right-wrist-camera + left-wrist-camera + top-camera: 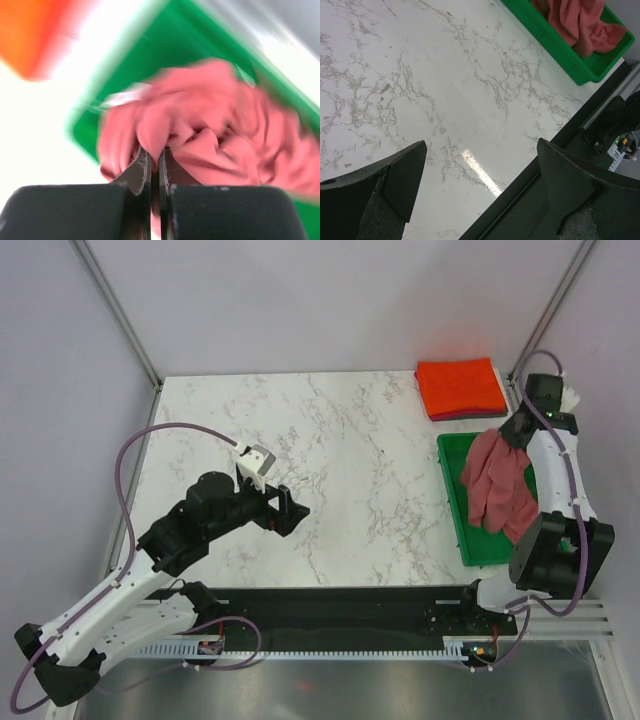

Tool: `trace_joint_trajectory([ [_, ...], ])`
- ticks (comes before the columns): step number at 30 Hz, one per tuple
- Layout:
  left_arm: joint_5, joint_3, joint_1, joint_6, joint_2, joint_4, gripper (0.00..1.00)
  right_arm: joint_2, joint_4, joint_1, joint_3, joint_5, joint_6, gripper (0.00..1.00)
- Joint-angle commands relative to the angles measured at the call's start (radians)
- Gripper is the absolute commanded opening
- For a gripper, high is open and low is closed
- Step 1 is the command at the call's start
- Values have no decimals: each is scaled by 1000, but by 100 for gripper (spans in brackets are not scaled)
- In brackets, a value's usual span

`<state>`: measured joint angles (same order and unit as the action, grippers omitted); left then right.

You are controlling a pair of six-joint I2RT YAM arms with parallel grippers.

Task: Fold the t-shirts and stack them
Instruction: Grab the tshirt from the pile, then move the tshirt to the center of the board, then flatten the tshirt out

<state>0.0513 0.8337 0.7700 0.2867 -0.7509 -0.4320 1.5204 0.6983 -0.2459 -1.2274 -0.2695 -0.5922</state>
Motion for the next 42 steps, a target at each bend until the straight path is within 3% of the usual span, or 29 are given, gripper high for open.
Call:
trace_joint_trajectory([
  [1, -1, -1, 3, -43, 25, 21, 100, -144, -44, 25, -306, 163, 91, 0],
  [5, -30, 18, 3, -5, 31, 12, 100, -206, -268, 100, -380, 609, 51, 0],
  [7, -24, 59, 3, 25, 30, -4, 100, -206, -310, 210, -435, 709, -7, 0],
  [10, -30, 108, 3, 68, 41, -51, 100, -187, -396, 372, -538, 721, -55, 0],
  [12, -85, 133, 2, 104, 67, -101, 100, -180, -451, 417, -528, 762, -104, 0],
  [14, -114, 151, 3, 121, 81, -140, 100, -171, -483, 468, -447, 760, -139, 1],
  [16, -140, 160, 3, 140, 108, -195, 100, -170, -496, 532, -352, 727, -97, 10],
  [18, -166, 150, 3, 178, 140, -227, 100, -169, -534, 579, -162, 688, -74, 14],
  [20, -176, 142, 3, 204, 153, -273, 100, -143, -588, 648, 21, 661, -37, 27],
  [23, -173, 136, 3, 255, 159, -332, 100, -83, -582, 738, 179, 583, 3, 33],
  [25, -165, 117, 3, 302, 157, -346, 100, -69, -538, 767, 224, 561, 14, 45],
  [31, -234, 65, 2, 350, 10, -341, 100, -181, -389, 772, 302, 391, 38, 59],
  [35, -324, 71, -20, 355, -140, -320, 100, -204, -278, 792, 336, 317, 34, 60],
  [37, -280, 76, -58, 355, -201, -265, 100, -259, -275, 836, 376, 294, -9, 60],
  [42, 81, 13, -245, 422, -287, -79, 98, -388, -336, 999, 572, 276, -187, 60],
])
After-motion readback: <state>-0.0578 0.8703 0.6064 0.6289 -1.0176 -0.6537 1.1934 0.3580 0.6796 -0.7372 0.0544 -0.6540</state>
